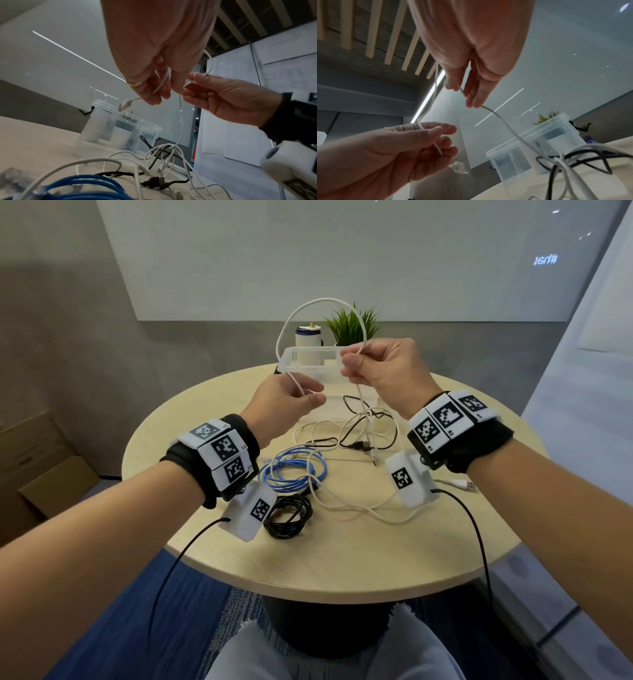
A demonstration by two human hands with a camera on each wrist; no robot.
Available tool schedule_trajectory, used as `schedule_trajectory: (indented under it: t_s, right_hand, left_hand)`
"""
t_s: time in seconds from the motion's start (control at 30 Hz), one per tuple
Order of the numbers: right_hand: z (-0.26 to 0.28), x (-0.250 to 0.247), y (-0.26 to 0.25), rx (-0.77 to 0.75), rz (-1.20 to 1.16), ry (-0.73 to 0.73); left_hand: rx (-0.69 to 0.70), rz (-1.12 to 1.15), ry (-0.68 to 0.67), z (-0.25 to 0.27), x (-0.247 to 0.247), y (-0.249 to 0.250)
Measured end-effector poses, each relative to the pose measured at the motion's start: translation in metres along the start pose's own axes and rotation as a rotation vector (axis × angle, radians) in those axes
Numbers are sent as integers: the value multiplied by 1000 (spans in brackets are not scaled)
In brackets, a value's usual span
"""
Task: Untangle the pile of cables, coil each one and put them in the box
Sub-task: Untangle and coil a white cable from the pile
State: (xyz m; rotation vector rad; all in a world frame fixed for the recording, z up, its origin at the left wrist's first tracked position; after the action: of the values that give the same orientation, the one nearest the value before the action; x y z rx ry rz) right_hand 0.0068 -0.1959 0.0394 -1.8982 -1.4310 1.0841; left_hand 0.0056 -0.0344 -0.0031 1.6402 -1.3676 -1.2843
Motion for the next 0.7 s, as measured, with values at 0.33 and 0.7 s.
schedule_trajectory:
  t_s: [0.33, 0.7]
  right_hand:
    - [8, 13, -10, 31, -236, -159]
    - [32, 21, 80, 316, 448, -517]
  left_hand:
    - [37, 56, -90, -10, 25, 2]
    - [36, 284, -102, -20, 34, 11]
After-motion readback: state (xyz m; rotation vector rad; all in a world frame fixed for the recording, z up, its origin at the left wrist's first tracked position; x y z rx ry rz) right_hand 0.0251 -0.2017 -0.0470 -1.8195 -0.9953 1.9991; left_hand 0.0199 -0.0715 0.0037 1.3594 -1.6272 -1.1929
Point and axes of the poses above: each hand's wrist, its own z-axis away from the middle knuckle, its own x-axis out of the palm, y = z × x, the point moved 9 cm from there along -z, towards the middle knuckle, and after that the axes turned 7 degrees about z, right-handed, at the moved point
